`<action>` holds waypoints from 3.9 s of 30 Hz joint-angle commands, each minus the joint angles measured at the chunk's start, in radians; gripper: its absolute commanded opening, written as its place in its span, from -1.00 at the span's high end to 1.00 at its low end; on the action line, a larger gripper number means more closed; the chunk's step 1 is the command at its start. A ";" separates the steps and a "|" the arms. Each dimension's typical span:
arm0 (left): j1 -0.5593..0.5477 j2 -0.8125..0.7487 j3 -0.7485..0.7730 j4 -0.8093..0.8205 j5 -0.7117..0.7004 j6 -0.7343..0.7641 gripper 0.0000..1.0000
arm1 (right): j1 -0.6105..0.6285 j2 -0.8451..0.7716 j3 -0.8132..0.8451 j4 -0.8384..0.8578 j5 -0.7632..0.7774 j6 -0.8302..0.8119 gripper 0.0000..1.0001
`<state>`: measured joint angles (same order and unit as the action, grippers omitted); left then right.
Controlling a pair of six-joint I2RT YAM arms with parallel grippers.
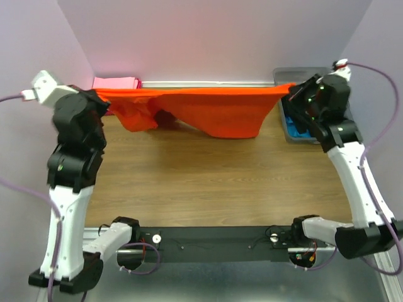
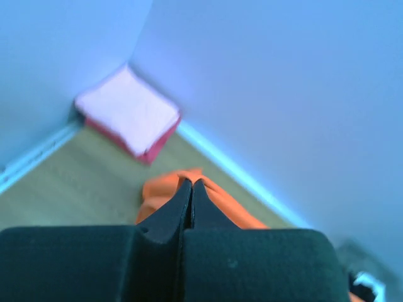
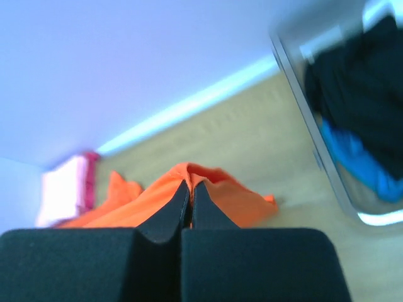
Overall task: Fold and stack the t-shirts
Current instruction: Flatten the tshirt out, then fold the tshirt
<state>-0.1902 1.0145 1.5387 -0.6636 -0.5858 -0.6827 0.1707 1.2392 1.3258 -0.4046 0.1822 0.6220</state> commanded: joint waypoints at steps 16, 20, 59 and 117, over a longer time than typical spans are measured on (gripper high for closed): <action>0.012 -0.375 0.147 0.429 -0.143 0.570 1.00 | -0.008 -0.414 0.219 -0.049 0.010 -0.426 0.99; 0.011 -0.280 0.137 0.427 -0.085 0.611 1.00 | -0.008 -0.374 0.247 -0.051 -0.018 -0.449 0.99; 0.049 0.900 -0.048 0.568 0.333 0.407 1.00 | -0.066 0.749 0.053 0.474 0.128 -0.579 0.99; 0.002 0.276 -0.765 0.398 0.521 -0.287 1.00 | -0.079 0.552 -0.203 0.466 0.095 -0.470 0.99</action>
<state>-0.1791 1.3098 0.8295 -0.3031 -0.1036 -0.9241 0.1005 1.8027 1.1694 0.0971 0.2512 0.1097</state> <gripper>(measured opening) 0.006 0.012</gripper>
